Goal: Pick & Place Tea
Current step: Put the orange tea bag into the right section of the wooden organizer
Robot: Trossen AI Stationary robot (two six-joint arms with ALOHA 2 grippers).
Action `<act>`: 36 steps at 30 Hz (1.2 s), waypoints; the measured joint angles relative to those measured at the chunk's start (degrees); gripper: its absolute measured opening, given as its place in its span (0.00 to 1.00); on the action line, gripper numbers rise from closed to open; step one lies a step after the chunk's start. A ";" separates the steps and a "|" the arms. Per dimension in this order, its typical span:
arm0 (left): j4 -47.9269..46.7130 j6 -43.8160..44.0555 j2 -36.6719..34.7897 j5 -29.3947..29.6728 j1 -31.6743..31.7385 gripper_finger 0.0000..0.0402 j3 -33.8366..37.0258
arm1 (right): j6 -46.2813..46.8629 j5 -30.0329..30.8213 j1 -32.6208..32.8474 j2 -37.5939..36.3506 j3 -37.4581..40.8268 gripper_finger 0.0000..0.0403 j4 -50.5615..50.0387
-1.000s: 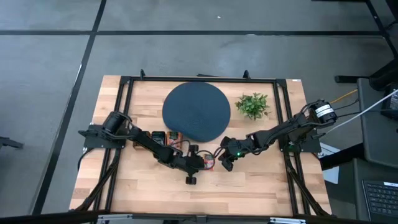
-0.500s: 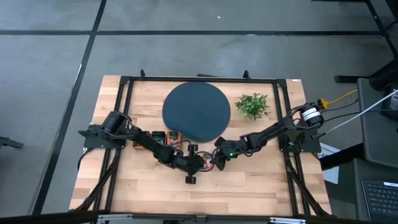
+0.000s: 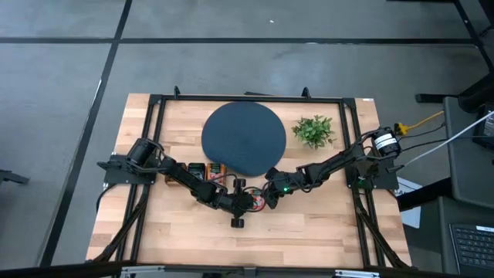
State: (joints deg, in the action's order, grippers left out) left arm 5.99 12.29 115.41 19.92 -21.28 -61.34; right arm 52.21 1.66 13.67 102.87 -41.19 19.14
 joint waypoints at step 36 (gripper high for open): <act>-20.78 9.03 -16.58 -8.83 8.19 0.43 0.04 | -23.64 7.94 0.57 -0.11 -0.09 0.01 13.29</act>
State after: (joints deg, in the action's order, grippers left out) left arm -14.79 21.32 98.83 11.09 -13.09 -61.30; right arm 28.57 9.60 14.24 102.76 -41.28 32.44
